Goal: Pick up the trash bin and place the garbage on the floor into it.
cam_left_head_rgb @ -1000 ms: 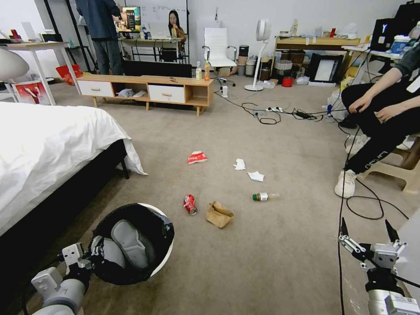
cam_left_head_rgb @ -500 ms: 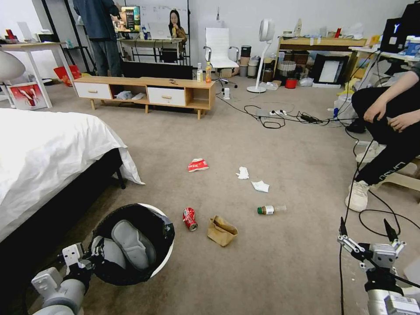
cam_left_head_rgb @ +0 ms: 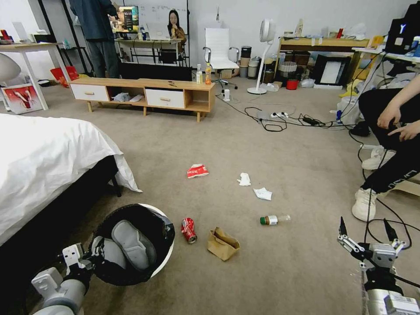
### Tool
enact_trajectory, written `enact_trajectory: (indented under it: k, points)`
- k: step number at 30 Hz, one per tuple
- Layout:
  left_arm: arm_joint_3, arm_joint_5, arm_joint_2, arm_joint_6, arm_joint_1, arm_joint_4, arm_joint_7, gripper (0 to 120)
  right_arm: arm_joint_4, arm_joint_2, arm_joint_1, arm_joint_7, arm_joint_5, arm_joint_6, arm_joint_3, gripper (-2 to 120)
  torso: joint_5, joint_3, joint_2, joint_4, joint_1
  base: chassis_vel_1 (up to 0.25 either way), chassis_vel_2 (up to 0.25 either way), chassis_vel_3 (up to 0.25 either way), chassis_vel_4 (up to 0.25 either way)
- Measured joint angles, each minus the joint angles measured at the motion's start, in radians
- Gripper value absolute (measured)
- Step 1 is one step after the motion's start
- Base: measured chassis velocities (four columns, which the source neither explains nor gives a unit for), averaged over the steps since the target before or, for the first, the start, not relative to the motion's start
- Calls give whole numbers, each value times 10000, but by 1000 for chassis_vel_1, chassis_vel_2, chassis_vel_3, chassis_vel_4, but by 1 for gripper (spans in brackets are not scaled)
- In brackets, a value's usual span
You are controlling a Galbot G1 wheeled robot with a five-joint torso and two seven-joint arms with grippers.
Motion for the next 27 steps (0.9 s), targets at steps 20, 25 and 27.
enact_trajectory:
  k: [20, 25, 27]
  points:
    - [15, 42, -35, 5, 34, -56, 0, 6, -3, 8, -27, -4, -22, 108, -8, 100, -1, 1, 0, 1, 0, -127, 125, 125, -132]
    - [18, 44, -36, 5, 11, -57, 1, 6, -16, -35, -33, -26, -23, 113, -74, 100, -1, 1, 0, 3, 0, -69, 96, 75, -63]
    - [19, 45, -37, 5, 8, -61, 0, 6, -30, -96, -22, -52, -25, 88, -126, 100, -1, 0, 0, 2, 0, -12, 28, 5, -10]
